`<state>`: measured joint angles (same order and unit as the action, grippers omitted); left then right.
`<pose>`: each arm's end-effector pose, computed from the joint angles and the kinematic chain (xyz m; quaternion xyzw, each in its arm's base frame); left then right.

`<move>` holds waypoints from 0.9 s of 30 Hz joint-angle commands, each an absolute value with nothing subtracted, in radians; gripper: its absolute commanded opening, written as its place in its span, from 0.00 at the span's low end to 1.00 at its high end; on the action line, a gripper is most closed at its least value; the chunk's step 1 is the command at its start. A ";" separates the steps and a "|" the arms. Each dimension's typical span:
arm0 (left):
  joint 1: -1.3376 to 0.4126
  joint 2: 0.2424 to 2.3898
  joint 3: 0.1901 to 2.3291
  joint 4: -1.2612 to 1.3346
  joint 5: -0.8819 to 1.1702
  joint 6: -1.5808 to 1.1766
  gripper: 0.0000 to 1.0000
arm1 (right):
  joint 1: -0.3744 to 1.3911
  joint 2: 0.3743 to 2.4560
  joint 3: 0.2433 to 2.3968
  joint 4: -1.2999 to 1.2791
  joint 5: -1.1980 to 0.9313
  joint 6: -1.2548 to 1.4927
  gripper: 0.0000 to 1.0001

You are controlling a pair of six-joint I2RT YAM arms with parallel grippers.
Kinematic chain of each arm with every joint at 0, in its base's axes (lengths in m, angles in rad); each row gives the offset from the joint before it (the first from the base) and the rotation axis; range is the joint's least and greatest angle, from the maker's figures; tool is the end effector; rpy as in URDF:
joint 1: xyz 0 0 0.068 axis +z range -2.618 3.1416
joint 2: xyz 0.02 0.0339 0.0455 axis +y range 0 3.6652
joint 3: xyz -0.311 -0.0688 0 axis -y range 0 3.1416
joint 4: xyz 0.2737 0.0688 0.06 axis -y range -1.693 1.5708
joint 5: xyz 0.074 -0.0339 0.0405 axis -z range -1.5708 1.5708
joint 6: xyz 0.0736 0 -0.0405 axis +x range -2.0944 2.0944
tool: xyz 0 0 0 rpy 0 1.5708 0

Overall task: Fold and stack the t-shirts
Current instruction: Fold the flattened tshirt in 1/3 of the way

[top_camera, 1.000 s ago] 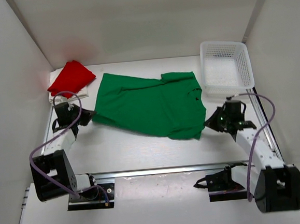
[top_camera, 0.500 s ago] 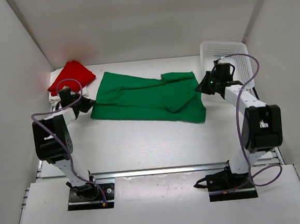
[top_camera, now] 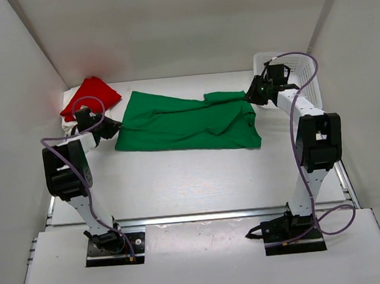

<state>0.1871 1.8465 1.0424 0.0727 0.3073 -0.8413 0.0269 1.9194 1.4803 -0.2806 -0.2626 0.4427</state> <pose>0.4414 0.0609 0.1610 -0.3896 0.8164 -0.2617 0.3364 0.5079 0.0328 0.2481 0.1335 0.8947 0.2112 0.3703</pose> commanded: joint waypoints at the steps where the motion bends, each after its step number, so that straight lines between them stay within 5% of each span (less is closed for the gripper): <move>1: 0.202 1.786 1.062 0.080 0.327 -0.816 0.41 | 0.041 1.896 1.510 -0.272 -0.242 0.428 0.28; 2: 0.207 1.770 1.055 0.081 0.324 -0.808 0.50 | 0.037 1.873 1.499 -0.267 -0.250 0.431 0.35; 6: 0.216 1.651 0.947 0.078 0.276 -0.787 0.47 | 0.069 1.732 1.407 -0.255 -0.201 0.425 0.41; 7: 0.219 1.619 0.905 0.078 0.273 -0.785 0.46 | 0.081 1.668 1.340 -0.211 -0.201 0.437 0.37; 9: 0.224 1.589 0.847 0.078 0.278 -0.781 0.43 | 0.103 1.568 1.119 -0.131 -0.216 0.471 0.07; 10: 0.222 1.579 0.816 0.060 0.285 -0.778 0.42 | 0.121 1.504 1.074 -0.099 -0.218 0.479 0.01; 14: 0.256 1.542 0.691 0.072 0.296 -0.784 0.44 | 0.155 1.332 0.751 0.018 -0.221 0.522 0.00; 17: 0.278 1.548 0.644 0.095 0.313 -0.807 0.48 | 0.135 1.252 0.618 0.041 -0.230 0.532 0.07; 21: 0.268 1.575 0.644 0.112 0.285 -0.825 0.51 | 0.078 1.163 0.487 0.081 -0.250 0.555 0.29; 27: 0.256 1.669 0.655 0.210 0.275 -0.906 0.47 | 0.002 1.213 0.413 0.158 -0.261 0.577 0.47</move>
<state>0.2642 1.6249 0.6434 0.1509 0.2974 -0.8627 0.0261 1.1946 0.4305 0.0360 -0.2512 0.5564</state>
